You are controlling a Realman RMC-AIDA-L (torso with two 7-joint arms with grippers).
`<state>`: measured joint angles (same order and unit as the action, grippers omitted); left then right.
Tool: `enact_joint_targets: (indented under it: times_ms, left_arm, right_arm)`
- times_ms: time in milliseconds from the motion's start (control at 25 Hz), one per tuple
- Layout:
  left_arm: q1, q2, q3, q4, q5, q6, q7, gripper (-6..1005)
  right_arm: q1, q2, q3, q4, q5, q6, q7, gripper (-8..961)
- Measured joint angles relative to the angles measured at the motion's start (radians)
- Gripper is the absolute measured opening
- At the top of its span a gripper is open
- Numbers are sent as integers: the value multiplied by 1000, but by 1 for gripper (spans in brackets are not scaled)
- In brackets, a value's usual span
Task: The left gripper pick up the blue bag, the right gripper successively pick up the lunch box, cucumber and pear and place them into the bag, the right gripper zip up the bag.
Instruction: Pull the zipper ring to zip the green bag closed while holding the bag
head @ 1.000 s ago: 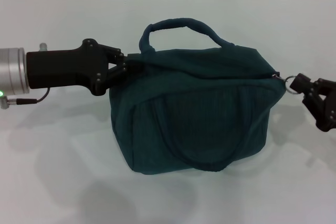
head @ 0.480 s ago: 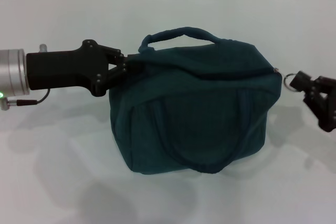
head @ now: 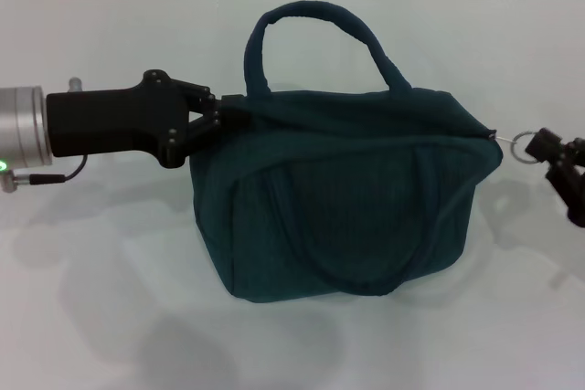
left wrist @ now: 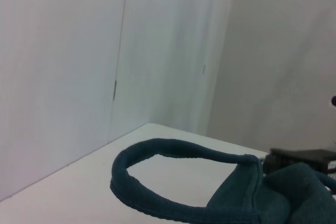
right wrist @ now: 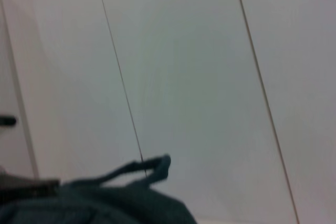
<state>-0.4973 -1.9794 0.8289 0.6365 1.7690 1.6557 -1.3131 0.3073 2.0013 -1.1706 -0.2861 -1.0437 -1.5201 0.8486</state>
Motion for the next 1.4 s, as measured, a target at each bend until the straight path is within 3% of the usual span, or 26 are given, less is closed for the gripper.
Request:
enact_joint_targets:
  times_ms: [360, 800, 1400]
  left_arm:
    - [-5, -1, -1, 0, 0, -6, 0, 49]
    - [4, -1, 0, 0, 1, -15, 0, 48]
    - [-3, -1, -1, 0, 1, -16, 0, 71]
  right_arm:
    - [48, 10, -50, 4, -46, 115, 4, 12]
    - [14, 5, 26, 1, -30, 16, -2, 13]
    - [73, 14, 0, 41, -147, 167, 5, 16]
